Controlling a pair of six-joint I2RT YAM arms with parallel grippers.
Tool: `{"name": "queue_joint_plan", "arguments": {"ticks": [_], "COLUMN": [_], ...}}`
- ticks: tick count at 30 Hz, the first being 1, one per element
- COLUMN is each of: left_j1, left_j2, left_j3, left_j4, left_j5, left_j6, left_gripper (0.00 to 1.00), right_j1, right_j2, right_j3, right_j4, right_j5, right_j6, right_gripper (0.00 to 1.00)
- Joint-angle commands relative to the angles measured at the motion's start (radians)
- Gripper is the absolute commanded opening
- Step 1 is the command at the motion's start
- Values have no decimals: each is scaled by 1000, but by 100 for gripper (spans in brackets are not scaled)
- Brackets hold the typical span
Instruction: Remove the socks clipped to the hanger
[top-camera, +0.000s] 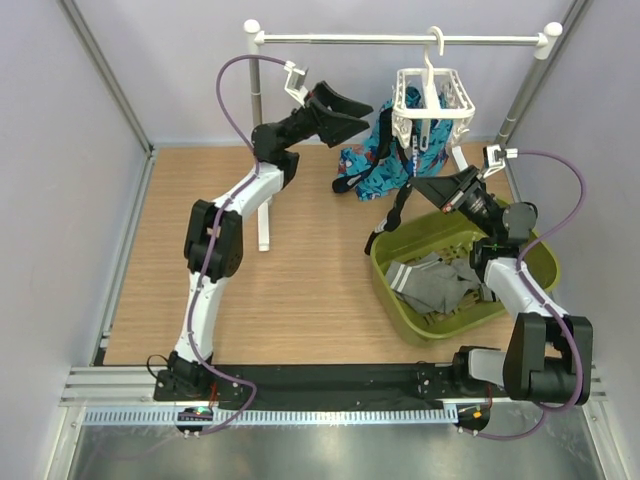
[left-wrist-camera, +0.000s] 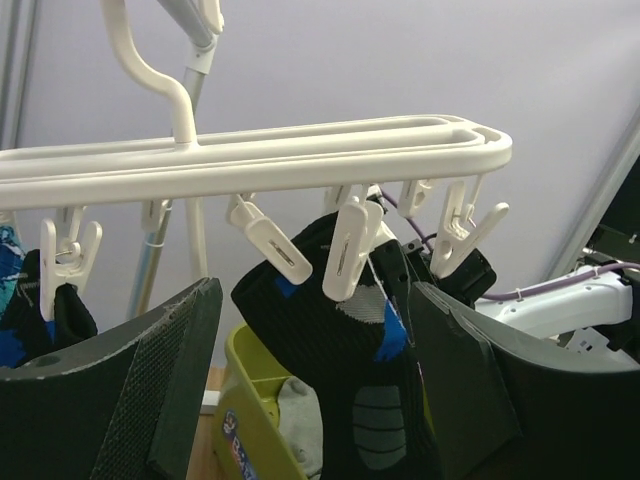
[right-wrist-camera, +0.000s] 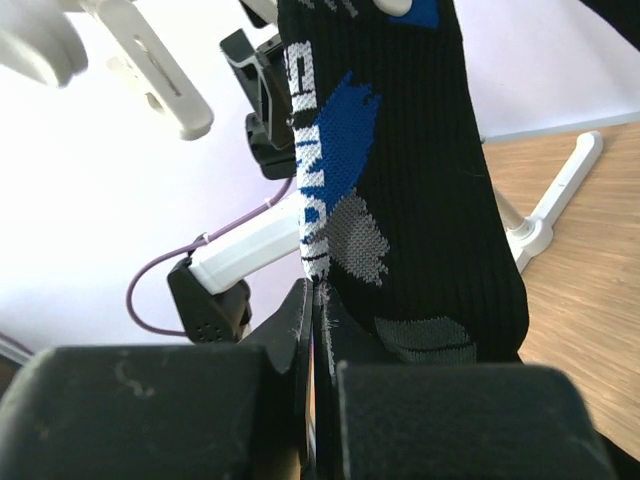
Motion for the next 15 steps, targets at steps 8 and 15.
{"name": "queue_joint_plan", "arguments": {"ticks": [8, 15], "left_j1": [-24, -36], "left_j2": [144, 219], "left_j3": [154, 229], "left_j4": [87, 77], "left_j5": [-45, -83], "left_j6": [-166, -189], "left_gripper": [78, 69], "right_j1": [10, 19], "right_j2": [52, 86], "right_j3": [61, 68], "right_j4": [136, 192], "right_j5": [-59, -79], "right_j6": [79, 122], "right_gripper": [1, 1]}}
